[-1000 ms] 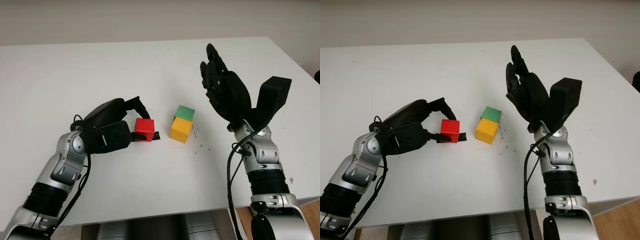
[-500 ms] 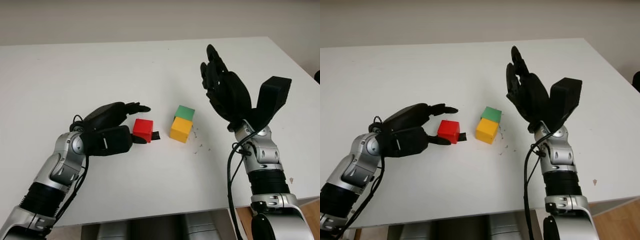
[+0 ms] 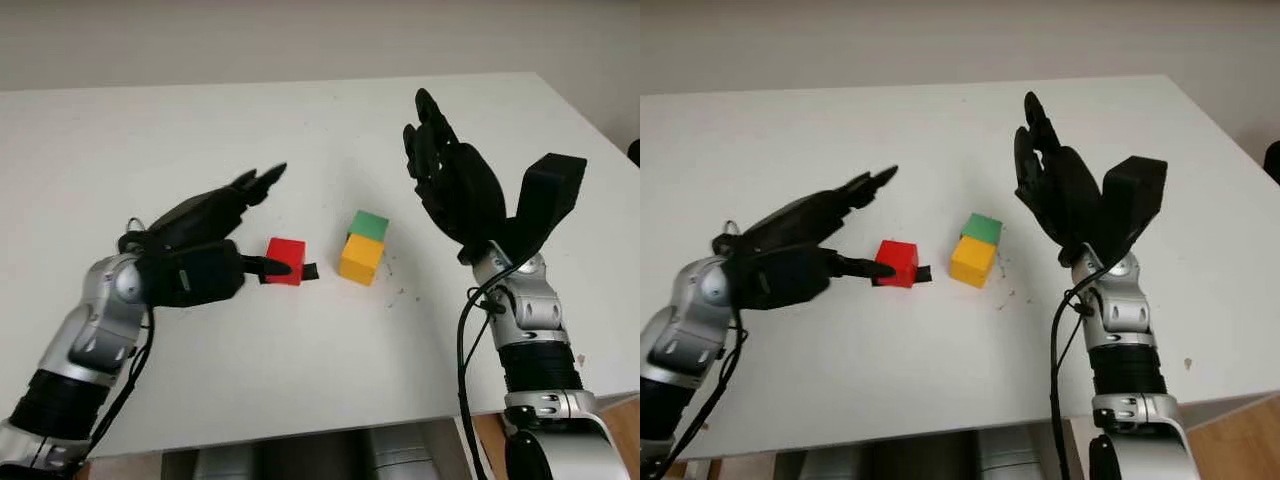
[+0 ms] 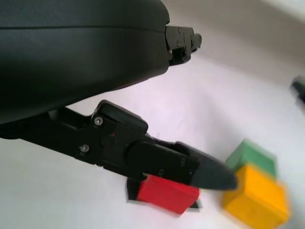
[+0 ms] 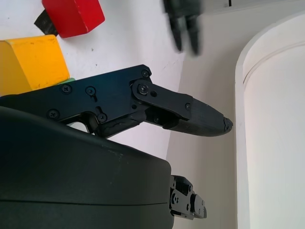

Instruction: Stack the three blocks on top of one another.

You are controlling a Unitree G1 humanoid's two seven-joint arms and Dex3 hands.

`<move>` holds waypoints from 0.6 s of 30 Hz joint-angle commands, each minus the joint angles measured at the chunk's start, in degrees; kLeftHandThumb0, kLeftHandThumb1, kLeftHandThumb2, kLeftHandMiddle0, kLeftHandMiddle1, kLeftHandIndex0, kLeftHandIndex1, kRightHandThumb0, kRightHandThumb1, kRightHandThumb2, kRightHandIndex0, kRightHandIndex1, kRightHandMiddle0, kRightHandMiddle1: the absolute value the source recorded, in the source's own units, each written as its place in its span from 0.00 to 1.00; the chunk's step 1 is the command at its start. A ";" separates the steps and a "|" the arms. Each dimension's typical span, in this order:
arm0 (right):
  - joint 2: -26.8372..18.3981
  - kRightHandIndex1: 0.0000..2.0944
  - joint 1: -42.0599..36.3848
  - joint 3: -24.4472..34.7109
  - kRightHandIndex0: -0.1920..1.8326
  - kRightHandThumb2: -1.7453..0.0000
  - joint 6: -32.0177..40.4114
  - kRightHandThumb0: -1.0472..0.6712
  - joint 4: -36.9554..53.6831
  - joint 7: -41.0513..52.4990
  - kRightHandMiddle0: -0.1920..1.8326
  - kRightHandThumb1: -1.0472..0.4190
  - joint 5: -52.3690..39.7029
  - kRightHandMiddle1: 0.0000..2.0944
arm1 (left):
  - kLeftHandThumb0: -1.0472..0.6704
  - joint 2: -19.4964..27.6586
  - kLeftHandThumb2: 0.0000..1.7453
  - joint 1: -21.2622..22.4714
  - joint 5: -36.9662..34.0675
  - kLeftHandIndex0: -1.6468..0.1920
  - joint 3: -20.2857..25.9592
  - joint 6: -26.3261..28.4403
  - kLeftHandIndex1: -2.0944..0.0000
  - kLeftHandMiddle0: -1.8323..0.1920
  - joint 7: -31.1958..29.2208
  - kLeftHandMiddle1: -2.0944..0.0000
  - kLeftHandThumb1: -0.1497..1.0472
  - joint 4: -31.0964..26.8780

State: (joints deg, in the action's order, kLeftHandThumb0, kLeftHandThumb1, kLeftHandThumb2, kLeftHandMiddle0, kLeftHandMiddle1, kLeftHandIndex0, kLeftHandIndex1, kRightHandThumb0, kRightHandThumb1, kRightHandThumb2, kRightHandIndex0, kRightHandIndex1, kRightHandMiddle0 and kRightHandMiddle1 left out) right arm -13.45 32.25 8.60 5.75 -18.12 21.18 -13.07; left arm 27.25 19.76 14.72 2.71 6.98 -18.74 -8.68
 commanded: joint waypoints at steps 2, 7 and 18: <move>-2.16 0.00 2.64 -0.15 0.00 0.78 -0.95 0.21 -0.24 1.64 0.00 0.00 0.36 0.00 | 0.12 -4.46 0.37 -1.70 -4.71 1.00 6.01 0.84 1.00 1.00 5.88 1.00 1.00 -3.86; -7.53 0.01 6.94 -3.14 0.01 0.92 -4.21 0.25 -3.07 5.62 0.04 0.01 5.63 0.03 | 0.13 -10.55 0.37 -3.44 -7.43 0.96 10.71 -1.11 0.97 0.97 16.39 0.98 1.00 -4.62; -16.73 0.11 23.22 -11.67 0.21 0.98 -24.55 0.29 -21.53 16.84 0.20 0.17 17.88 0.21 | 0.18 -15.84 0.34 -3.48 -10.89 0.90 13.60 -5.97 0.96 0.92 26.14 0.97 1.00 0.21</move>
State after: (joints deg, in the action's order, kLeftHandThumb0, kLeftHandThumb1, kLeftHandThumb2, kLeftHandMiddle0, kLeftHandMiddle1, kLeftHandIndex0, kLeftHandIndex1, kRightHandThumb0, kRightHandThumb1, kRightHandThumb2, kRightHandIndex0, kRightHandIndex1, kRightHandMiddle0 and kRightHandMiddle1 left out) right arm -28.93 52.89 -2.37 -17.27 -37.78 37.17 4.13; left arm 11.05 15.47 4.11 16.09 1.74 7.21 -9.20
